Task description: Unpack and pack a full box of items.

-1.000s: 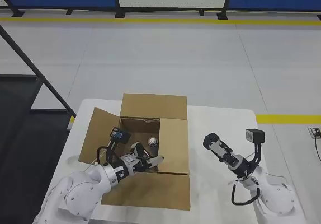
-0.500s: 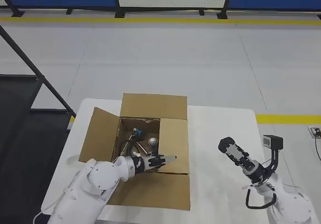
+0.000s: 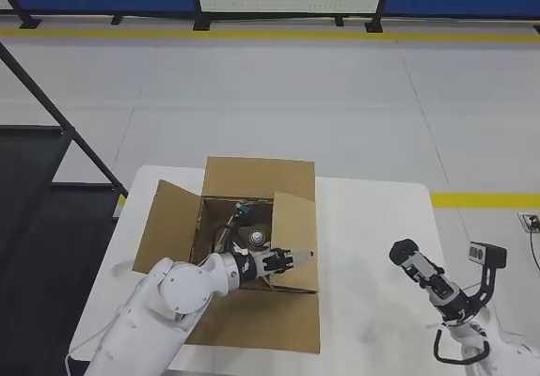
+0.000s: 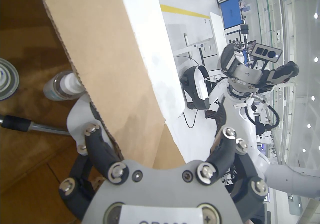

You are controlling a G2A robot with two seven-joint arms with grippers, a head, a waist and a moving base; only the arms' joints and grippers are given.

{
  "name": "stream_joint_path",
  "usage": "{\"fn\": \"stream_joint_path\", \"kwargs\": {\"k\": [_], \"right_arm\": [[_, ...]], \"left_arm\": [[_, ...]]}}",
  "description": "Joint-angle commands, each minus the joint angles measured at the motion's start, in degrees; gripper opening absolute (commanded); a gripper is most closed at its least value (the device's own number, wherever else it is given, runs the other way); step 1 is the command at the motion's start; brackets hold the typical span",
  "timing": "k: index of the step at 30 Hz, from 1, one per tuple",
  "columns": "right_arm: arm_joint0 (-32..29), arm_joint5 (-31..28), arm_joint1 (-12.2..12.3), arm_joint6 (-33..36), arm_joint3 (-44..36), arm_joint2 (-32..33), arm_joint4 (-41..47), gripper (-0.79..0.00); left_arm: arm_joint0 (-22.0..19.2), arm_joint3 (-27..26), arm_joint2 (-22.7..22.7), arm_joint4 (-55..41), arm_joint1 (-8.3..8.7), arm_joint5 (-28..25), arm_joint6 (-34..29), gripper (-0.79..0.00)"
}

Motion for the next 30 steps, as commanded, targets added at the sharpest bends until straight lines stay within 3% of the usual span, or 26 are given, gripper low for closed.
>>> {"fn": "stream_joint_path", "kwargs": {"k": [1, 6, 14, 30], "right_arm": [[-0.1, -0.6, 0.2, 0.0, 0.5, 0.4, 0.7, 0.000], [0.0, -2.0, 0.7, -0.2, 2.5, 1.6, 2.9, 0.000], [-0.6, -2.3, 1.2, -0.9, 4.8, 3.5, 4.4, 0.000], [-0.6, -2.3, 1.2, -0.9, 4.8, 3.5, 4.4, 0.000]], "left_arm": [[-0.3, -1.6, 0.4, 0.9, -0.12, 0.5, 0.4, 0.000], [-2.6, -2.4, 3.5, 1.0, -1.11, 1.5, 1.1, 0.000], [-9.3, 2.6, 9.8, -1.6, -3.76, 2.3, 0.5, 0.000], [-9.3, 2.6, 9.8, -1.6, -3.76, 2.3, 0.5, 0.000]]}}
